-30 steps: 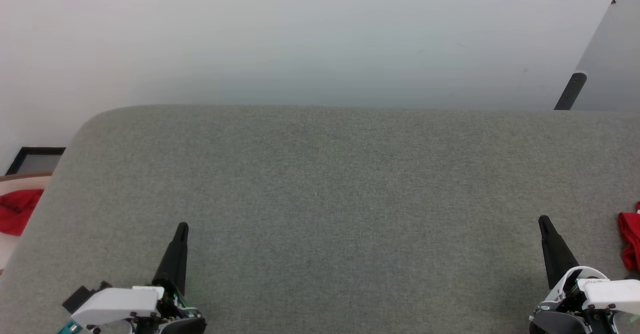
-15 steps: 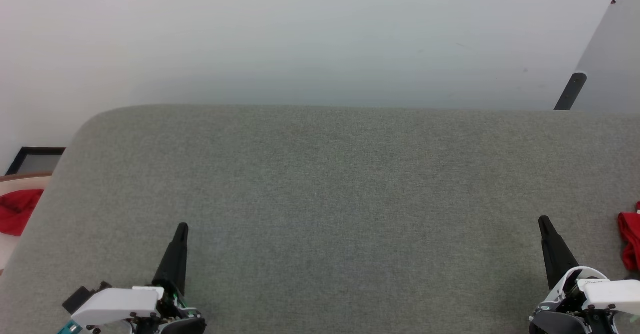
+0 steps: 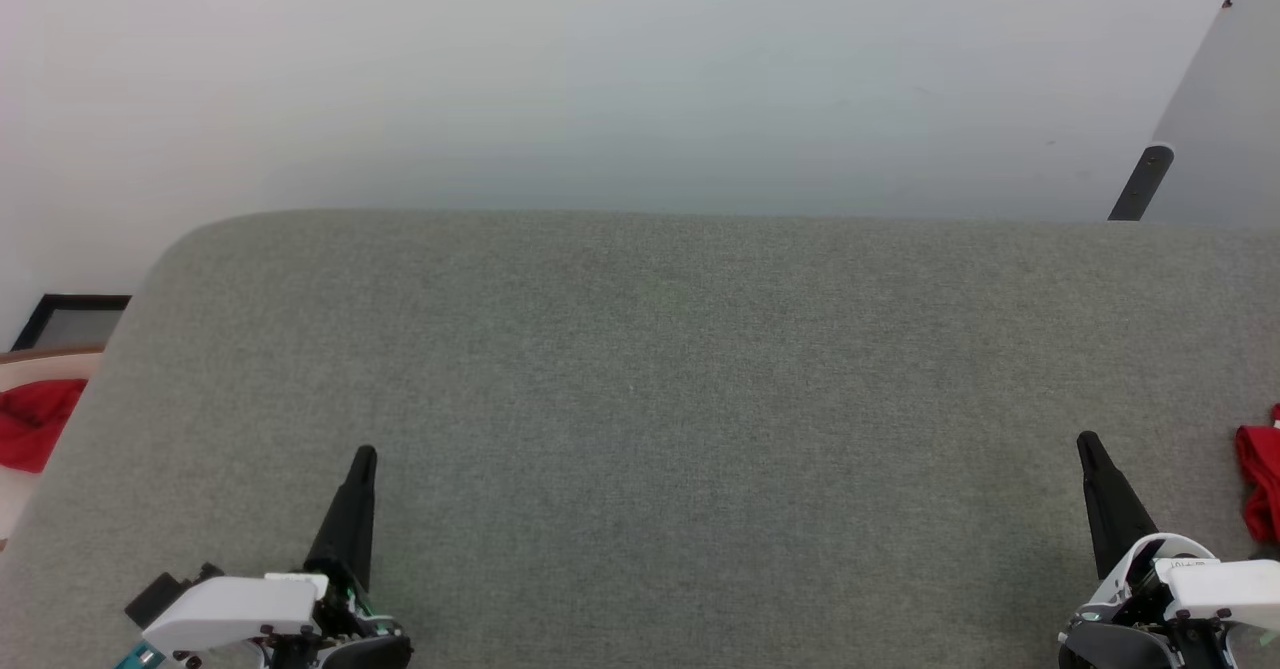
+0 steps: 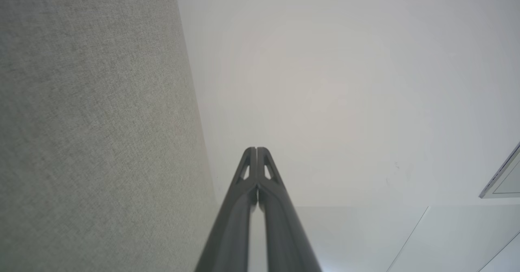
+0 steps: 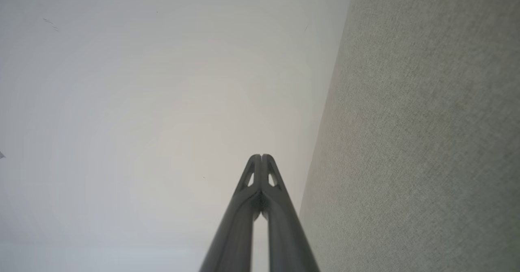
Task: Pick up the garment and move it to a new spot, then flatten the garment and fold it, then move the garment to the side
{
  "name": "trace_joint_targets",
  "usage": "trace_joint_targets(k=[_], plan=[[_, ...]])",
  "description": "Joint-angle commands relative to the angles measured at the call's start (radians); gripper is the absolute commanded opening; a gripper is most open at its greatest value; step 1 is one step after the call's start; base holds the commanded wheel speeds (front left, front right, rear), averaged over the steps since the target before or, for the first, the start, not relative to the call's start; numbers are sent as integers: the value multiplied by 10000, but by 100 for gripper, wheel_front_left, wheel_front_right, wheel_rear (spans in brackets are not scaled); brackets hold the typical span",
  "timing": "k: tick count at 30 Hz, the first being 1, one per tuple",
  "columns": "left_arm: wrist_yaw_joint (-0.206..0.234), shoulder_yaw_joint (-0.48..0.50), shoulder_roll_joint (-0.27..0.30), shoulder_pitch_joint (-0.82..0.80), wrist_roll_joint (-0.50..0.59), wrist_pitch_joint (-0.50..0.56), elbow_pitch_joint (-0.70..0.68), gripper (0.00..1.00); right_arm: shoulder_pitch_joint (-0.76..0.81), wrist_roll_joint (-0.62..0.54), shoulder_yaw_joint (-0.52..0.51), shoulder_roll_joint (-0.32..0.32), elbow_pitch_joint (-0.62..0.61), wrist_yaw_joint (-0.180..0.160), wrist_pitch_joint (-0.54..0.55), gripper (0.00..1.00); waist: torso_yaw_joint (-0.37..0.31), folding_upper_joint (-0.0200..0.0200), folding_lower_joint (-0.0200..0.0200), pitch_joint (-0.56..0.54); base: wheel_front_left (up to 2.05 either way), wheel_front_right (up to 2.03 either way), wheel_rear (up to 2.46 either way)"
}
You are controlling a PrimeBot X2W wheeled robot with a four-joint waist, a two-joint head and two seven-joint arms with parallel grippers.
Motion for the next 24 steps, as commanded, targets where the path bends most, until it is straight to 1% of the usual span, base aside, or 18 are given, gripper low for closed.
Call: trace_joint_targets(k=[1, 24], plan=[[-62, 29, -12, -99, 37, 28, 12, 0, -31, 26, -8, 37, 4, -3, 19, 0, 0, -1, 0, 0, 0, 0, 0], [-62, 34, -14, -100, 33, 32, 11, 0, -31, 24, -8, 39, 4, -3, 21, 0, 0, -1, 0, 0, 0, 0, 0]])
